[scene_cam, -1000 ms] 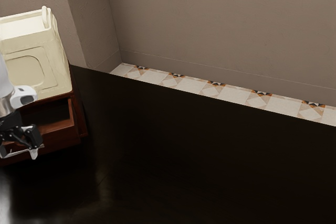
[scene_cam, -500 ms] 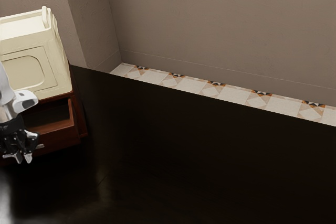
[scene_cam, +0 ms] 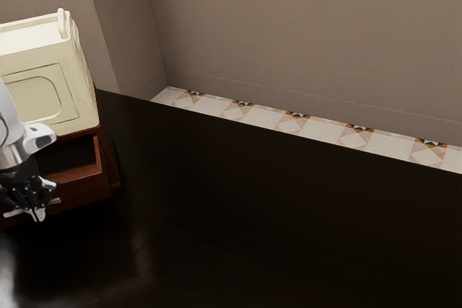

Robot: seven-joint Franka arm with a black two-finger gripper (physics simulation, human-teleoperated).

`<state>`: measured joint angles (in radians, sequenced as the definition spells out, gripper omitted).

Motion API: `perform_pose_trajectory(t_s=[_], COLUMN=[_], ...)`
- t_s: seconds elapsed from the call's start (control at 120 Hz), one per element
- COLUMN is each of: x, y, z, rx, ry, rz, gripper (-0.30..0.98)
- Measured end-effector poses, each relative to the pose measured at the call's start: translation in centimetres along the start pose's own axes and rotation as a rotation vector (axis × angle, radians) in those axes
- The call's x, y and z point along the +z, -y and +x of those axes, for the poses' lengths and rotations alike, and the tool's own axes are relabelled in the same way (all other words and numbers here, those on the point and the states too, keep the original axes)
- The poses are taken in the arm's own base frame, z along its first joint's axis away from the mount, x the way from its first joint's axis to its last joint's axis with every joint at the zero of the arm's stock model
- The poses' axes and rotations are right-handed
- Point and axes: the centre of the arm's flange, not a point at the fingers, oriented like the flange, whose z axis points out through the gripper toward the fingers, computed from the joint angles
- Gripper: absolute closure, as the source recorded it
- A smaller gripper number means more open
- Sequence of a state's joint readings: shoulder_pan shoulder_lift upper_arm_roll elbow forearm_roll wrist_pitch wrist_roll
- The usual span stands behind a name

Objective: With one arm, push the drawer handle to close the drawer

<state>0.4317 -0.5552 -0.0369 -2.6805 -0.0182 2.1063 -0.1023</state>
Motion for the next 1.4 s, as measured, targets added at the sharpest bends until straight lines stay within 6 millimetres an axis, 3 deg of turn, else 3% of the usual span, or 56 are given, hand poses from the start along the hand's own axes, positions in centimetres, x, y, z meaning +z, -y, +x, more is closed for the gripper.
perform_pose_trajectory(t_s=[0.467,0.65,1.4], x=[-0.7,-0.5,-0.2], y=[0.6,0.5,3.3], z=[3.1,5.1,11.3], rx=[-0.024,-0.028,-0.089], ry=[-0.023,-0.02,-0.027], rz=[0.001,-0.002,-0.009], gripper=[0.78,0.78,0.78])
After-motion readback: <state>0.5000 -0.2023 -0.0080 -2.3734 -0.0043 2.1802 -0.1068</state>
